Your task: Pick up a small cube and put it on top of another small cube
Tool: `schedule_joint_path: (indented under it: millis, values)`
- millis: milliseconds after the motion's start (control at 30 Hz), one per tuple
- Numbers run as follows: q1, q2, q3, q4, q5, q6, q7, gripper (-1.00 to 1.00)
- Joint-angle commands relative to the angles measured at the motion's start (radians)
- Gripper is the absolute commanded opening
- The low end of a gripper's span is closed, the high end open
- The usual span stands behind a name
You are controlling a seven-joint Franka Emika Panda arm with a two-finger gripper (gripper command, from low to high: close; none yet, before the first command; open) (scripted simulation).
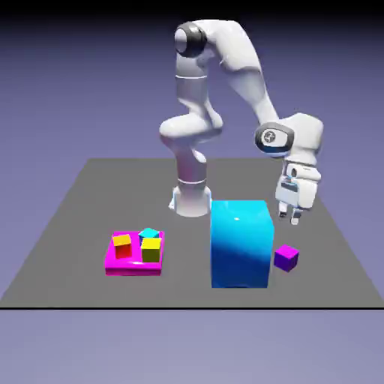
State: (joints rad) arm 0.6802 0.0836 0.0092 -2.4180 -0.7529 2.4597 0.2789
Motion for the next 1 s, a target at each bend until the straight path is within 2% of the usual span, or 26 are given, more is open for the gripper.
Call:
schedule_joint_path:
  millis: [0,267,333,500,533,700,967]
  values:
    - [0.025,0.03,-0.006,0.01,-0.028,-0.022,-0.014,0.0]
    - [0.313,0.263,-0.053,0.084,-0.241,-0.188,-0.113,0.0]
    - [0.325,0.261,-0.067,0.065,-0.224,-0.175,-0.094,0.0]
    - [0.296,0.415,-0.123,0.106,-0.344,-0.066,-0.002,0.0]
    - [0.296,0.415,-0.123,0.106,-0.344,-0.066,-0.002,-1.0]
    - [0.323,0.27,-0.07,0.067,-0.231,-0.169,-0.089,-1.0]
    - [0.044,0.156,0.103,0.115,-0.333,-0.254,0.126,-1.0]
